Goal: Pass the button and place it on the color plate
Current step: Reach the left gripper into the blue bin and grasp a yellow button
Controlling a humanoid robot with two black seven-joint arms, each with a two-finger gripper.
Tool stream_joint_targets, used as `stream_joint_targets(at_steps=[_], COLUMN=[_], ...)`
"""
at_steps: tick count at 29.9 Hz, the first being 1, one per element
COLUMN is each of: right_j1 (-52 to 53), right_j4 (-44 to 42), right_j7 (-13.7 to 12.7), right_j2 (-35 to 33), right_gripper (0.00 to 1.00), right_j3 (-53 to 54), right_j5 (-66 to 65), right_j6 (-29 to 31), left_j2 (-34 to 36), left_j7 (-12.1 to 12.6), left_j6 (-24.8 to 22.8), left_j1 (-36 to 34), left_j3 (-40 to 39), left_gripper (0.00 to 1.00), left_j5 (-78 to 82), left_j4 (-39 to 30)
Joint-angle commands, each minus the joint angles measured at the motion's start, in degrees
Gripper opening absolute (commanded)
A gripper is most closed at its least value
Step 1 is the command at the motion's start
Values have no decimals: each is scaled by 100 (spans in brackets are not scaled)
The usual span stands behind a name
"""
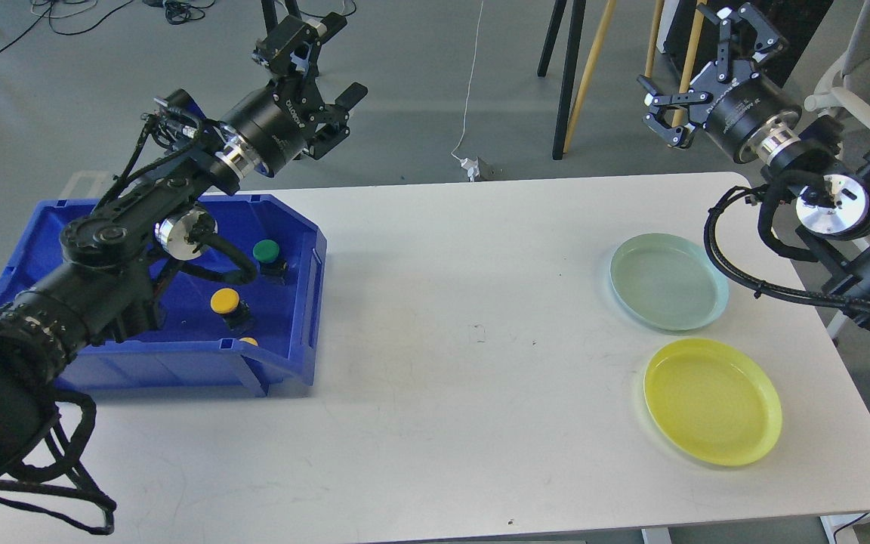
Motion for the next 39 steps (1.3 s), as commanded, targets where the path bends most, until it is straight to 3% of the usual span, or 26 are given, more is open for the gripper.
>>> stream_joint_targets(at_steps=[1, 6, 10, 12, 16, 20, 23, 26, 30, 35, 39], right_j1=[-15, -41, -41, -32, -76, -94, -208, -270, -366, -437, -463], right_j4=[-11, -28, -20, -28, -186, -503, -494, -512, -503, -503, -503], right_j7=[-1, -1, -1, -1, 17, 17, 17, 17, 26, 34, 34], right_j2=[-6, 3, 73, 73, 82, 73, 21, -67, -94, -24, -24], right_gripper=[99, 99, 99, 99, 99, 99, 99, 99, 99, 99, 99], right_j3=[1, 18, 71, 97, 194, 150, 167, 176, 176, 168, 168], right_j5=[-1, -1, 7, 16, 16, 16, 25, 25, 25, 25, 25], right_j6=[0, 0, 0, 0, 0, 0, 0, 0, 0, 0, 0], left_j2=[92, 461, 313, 321, 619, 1548, 2375, 2947, 3370, 3353, 2783], left_j7=[0, 0, 0, 0, 0, 0, 0, 0, 0, 0, 0], left_j6=[2, 2, 2, 2, 2, 181, 587, 771, 1561, 1774, 1800], left_j1=[0, -62, -79, -9, 342, 326, -94, -868, -1467, -1600, -1451], left_j3=[-24, -68, -269, -541, -1113, -913, 139, 1712, 3321, 4519, 5073], left_gripper=[100, 100, 100, 100, 100, 99, 99, 99, 99, 99, 99], left_j5=[-24, -94, -427, -594, -613, 193, 809, 1791, 3829, 5617, 5900], left_j4=[18, 114, 177, -330, -2007, -3407, -3717, -3708, -3621, -3174, -2296])
